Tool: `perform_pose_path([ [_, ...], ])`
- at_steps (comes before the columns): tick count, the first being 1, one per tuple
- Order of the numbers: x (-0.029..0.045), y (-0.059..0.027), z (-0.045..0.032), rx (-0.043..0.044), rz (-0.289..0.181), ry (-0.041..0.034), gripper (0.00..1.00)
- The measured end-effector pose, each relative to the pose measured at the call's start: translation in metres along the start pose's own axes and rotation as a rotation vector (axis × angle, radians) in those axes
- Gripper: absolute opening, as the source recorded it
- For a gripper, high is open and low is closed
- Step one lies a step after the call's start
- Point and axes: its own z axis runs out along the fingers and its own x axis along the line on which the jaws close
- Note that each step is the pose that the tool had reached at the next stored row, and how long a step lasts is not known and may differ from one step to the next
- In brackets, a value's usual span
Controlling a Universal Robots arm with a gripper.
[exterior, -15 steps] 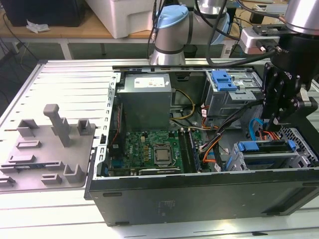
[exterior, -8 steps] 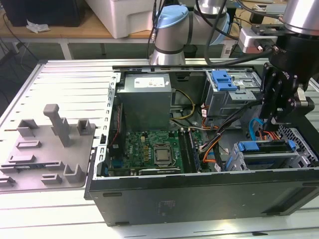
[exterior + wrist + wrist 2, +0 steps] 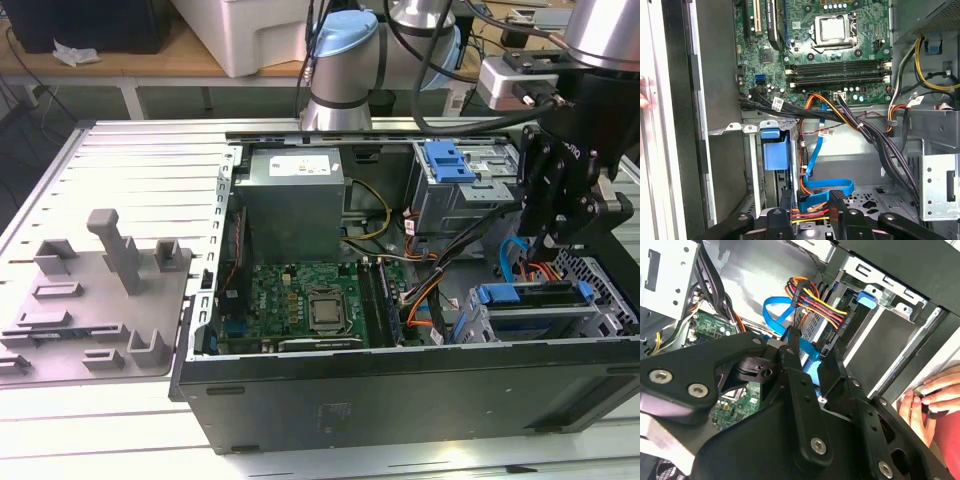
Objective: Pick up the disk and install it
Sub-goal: 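Insert the second disk wire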
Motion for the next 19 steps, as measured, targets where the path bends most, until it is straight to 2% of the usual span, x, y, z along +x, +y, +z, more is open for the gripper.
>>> perform_pose_path([
  [7, 0.0000, 0.0000, 0.0005, -0.0001, 0.000, 0.0040, 0.41],
  [8, -0.0005, -0.0001, 0.0006, -0.0056, -0.002, 0.0456, 0.34],
  [9, -0.0053, 0.0001, 0.0002, -0.0055, -0.003, 0.0550, 0.34],
  [10, -0.0076, 0.0003, 0.0003, -0.0054, -0.003, 0.0562, 0.34],
  [12, -0.0078, 0.0004, 0.0007, -0.0052, -0.003, 0.0597, 0.34],
  [13, -0.0079, 0.0004, 0.0011, -0.0048, -0.003, 0.0664, 0.34],
  [17, -0.0082, -0.0009, 0.0019, -0.0049, 0.001, 0.0723, 0.34],
  [19, -0.0084, -0.0019, 0.0023, -0.0067, 0.018, 0.0786, 0.34],
])
